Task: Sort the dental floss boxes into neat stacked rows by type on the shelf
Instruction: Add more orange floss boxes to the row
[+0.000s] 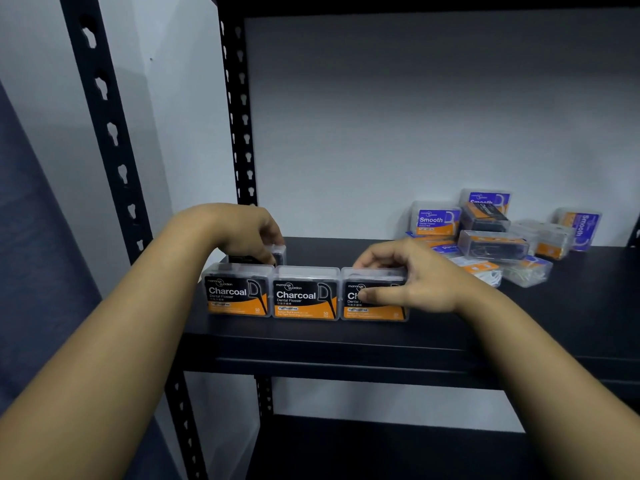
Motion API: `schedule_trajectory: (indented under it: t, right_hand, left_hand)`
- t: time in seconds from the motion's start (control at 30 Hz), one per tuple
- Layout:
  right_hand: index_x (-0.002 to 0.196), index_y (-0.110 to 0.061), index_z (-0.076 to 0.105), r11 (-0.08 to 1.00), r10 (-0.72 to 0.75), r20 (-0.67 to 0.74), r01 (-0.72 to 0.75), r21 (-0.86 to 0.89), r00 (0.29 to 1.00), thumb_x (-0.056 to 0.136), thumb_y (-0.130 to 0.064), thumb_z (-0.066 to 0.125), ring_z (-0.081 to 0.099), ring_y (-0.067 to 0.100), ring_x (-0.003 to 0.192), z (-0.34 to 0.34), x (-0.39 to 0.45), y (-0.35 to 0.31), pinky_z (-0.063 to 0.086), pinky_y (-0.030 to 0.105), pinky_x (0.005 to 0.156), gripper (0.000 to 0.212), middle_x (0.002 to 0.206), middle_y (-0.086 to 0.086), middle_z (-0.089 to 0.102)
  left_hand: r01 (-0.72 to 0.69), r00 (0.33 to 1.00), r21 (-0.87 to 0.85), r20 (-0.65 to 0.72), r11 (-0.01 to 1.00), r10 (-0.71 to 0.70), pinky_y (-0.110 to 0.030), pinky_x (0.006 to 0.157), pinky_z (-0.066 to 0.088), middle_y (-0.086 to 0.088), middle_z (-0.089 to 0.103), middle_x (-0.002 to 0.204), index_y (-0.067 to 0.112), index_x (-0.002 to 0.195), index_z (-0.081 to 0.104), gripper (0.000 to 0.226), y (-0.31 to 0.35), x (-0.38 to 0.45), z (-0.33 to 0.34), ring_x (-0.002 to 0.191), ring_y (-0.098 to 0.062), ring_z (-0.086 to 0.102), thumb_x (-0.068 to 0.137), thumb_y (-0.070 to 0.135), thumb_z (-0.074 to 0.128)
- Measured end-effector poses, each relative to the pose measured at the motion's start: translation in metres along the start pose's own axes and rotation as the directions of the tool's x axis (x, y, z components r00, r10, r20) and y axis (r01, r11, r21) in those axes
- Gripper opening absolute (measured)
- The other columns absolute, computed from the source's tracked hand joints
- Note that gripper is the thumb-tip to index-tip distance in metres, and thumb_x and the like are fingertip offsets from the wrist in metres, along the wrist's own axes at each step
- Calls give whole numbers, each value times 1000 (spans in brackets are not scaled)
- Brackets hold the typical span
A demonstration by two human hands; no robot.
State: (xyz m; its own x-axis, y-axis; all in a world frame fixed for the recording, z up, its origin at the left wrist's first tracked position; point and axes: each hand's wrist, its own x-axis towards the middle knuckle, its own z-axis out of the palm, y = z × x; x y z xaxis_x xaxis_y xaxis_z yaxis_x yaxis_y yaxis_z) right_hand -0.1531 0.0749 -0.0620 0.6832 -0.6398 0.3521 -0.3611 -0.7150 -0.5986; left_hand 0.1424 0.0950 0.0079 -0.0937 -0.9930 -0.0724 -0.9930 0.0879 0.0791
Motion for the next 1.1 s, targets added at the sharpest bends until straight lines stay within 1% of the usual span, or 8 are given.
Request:
schedule_trajectory:
  t: [0.13,0.27,0.53,0.73,0.83,0.93,1.03,1.1]
  right_hand:
    - [105,-27,74,1000,-4,-7,4,8,1000,78,-39,82,74,13,95,0,0,1,59,48,89,30,99,-4,78]
    - [105,-25,75,1000,-10,-11,10,-3,1000,81,-34,83,74,15,94,0,-1,1,59,48,89,27,98,-4,79]
    - [105,-25,75,1000,-4,-13,4,-6,1000,81,-35,82,75,13,94,1,-1,1,59,45,88,27,98,-4,79]
    - [106,-26,74,1000,-4,-10,4,15,1000,81,-55,78,74,16,95,0,-1,0,58,51,90,39,99,-3,78]
    - [107,-25,75,996,0,-67,6,84,998,84,-66,65,71,20,98,-4,-2,-3,56,47,91,48,98,1,76]
    - [106,-24,75,995,34,-130,-22,95,991,87,-62,62,71,19,98,-9,0,-3,56,44,92,44,98,1,76]
    - [102,-27,74,994,105,-145,-107,-10,984,85,-55,74,71,21,89,-18,2,3,58,48,87,32,91,2,75]
    - [102,-30,73,979,165,-137,-180,-101,977,83,-56,76,70,12,83,-30,2,5,59,41,84,33,88,-2,75]
  left_hand:
    - [5,1000,-1,0,1000,-5,-36,101,50,10,70,119,29,131,65,42,0,-1,1,108,-16,66,90,34,73]
    - [5,1000,-7,0,1000,-5,-28,89,48,10,70,117,29,131,65,40,3,-2,1,105,-15,66,92,31,72]
    - [11,1000,-2,15,1000,-11,-32,98,48,10,69,121,28,132,64,41,3,-4,0,109,-15,64,92,32,71]
    - [23,1000,-12,14,1000,-22,-31,98,48,10,66,124,30,133,61,42,6,-7,-2,110,-14,63,92,39,69]
    - [-11,994,-38,-106,999,7,-33,101,46,11,62,128,32,138,57,47,10,-10,-3,115,-14,61,93,42,67]
    - [-79,973,-81,-224,994,59,-31,94,46,12,62,124,33,132,59,39,20,-10,-3,110,-13,60,94,39,65]
    - [-46,982,-61,-188,997,34,-32,90,48,10,65,119,31,122,65,29,35,-3,-5,105,-14,62,95,38,64]
    - [-16,989,-75,-149,997,5,-35,85,55,7,70,109,31,108,69,18,45,7,-7,93,-15,66,91,38,67]
